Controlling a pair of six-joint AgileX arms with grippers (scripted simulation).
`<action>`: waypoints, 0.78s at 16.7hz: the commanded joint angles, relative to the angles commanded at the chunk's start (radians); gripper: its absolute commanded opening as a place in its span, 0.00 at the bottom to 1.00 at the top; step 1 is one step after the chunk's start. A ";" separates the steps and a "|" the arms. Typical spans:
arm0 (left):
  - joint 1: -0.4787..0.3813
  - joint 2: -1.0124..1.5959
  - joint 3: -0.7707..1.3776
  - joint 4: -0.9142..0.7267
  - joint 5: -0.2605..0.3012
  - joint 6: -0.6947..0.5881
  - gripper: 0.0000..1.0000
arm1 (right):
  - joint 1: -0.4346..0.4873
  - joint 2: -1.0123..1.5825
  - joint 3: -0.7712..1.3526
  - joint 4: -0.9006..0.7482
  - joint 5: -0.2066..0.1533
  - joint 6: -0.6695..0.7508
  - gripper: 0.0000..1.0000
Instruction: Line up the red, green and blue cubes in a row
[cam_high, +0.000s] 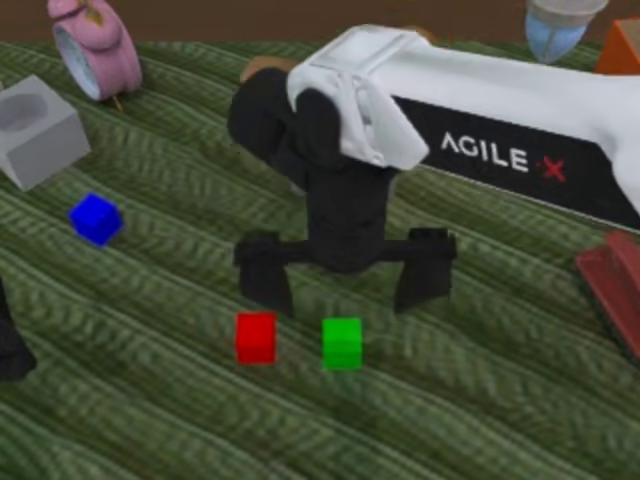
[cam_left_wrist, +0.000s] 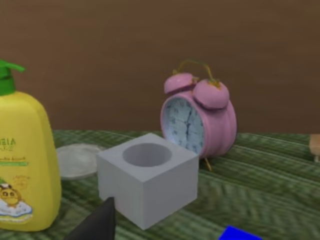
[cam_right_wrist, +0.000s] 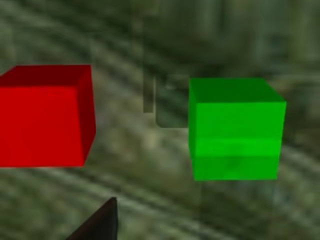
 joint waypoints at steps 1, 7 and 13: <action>0.000 0.000 0.000 0.000 0.000 0.000 1.00 | 0.001 -0.007 0.014 -0.015 0.000 -0.001 1.00; -0.001 0.009 0.009 -0.006 0.001 0.002 1.00 | -0.008 -0.015 0.009 -0.011 0.002 -0.006 1.00; -0.016 0.265 0.260 -0.170 0.006 0.068 1.00 | -0.107 -0.272 -0.202 0.137 0.057 -0.130 1.00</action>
